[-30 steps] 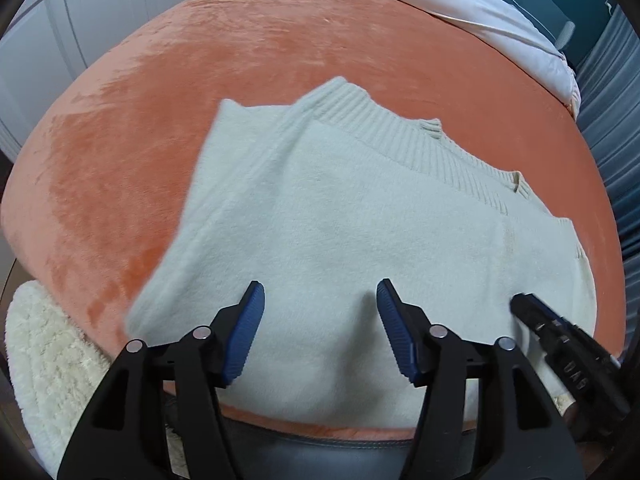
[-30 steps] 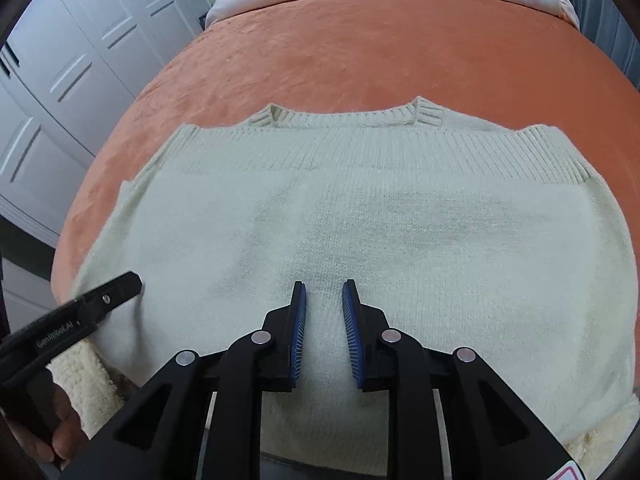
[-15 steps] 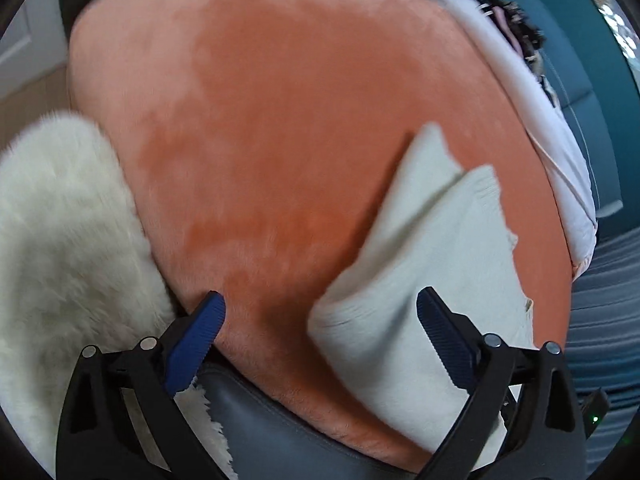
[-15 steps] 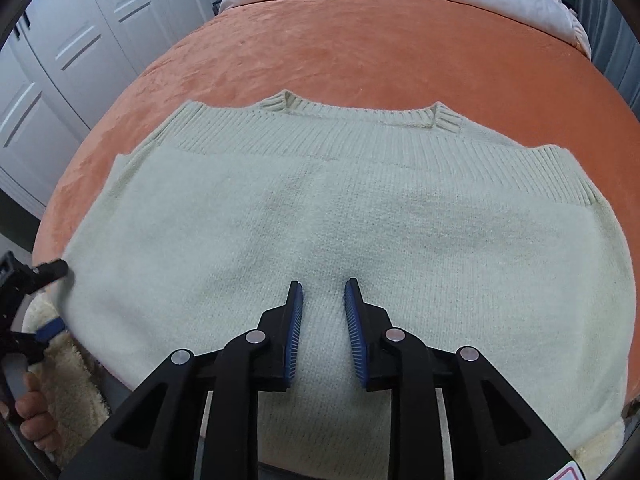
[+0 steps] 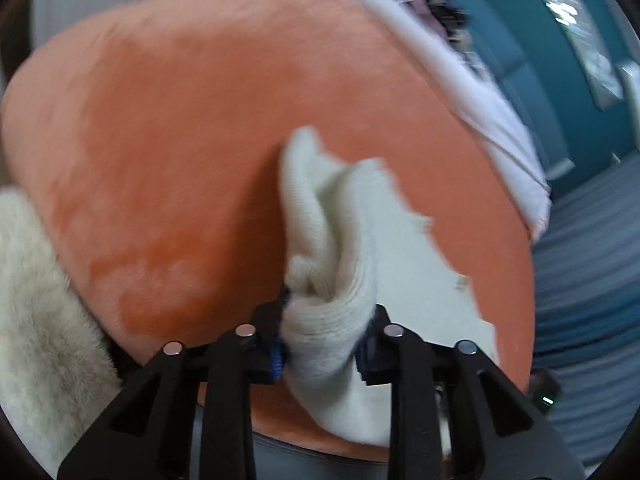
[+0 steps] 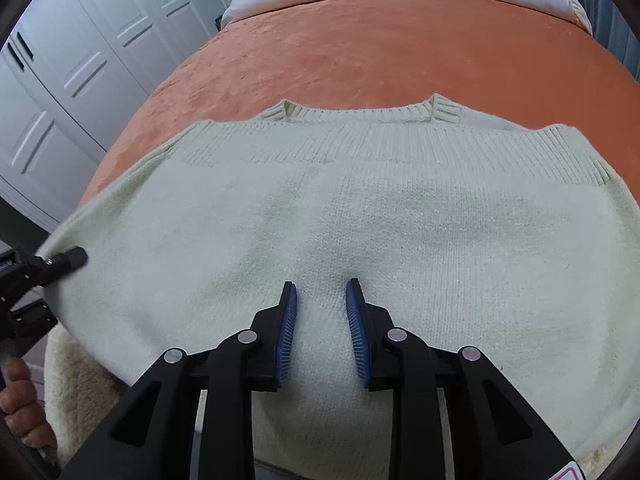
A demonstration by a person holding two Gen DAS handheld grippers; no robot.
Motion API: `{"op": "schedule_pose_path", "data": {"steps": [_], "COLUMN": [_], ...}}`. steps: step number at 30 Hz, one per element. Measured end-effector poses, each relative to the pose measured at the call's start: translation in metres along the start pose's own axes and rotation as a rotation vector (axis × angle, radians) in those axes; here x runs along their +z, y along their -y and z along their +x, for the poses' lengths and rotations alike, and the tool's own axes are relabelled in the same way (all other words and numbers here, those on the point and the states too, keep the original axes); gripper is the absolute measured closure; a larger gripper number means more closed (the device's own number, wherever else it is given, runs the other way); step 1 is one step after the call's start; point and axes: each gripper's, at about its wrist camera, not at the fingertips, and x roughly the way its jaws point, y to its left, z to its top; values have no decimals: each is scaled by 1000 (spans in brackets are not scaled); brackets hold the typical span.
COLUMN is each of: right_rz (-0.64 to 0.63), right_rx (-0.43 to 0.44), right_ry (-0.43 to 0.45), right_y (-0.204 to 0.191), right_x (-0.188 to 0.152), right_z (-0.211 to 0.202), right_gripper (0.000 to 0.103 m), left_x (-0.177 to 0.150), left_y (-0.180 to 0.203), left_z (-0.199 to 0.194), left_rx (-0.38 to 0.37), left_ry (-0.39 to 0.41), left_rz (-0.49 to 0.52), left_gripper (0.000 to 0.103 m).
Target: Fold small clothes
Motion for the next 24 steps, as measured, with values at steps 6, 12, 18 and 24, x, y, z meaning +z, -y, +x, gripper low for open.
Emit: {"op": "schedule_pose_path", "data": {"steps": [6,12,18,24], "right_rz": [187,322,497,509], "right_rx": [155,80,40,186], "right_ry": [90,210,214,220], "right_y": [46,135,200,192], "right_x": [-10,-50,-101,-99], "right_z": [-50,-123,-149,-149], "right_gripper": [66,58,56,41], "left_x": [-36,-136,-215,-210], "left_y": [152,257,241,204], "left_z": [-46,9,94,45], "left_rx": [-179,-273,-91,-44], "left_ry": [41,-137,-323,-166], "left_rz": [408,753,893,972], "left_gripper": [83,82,73,10]}}
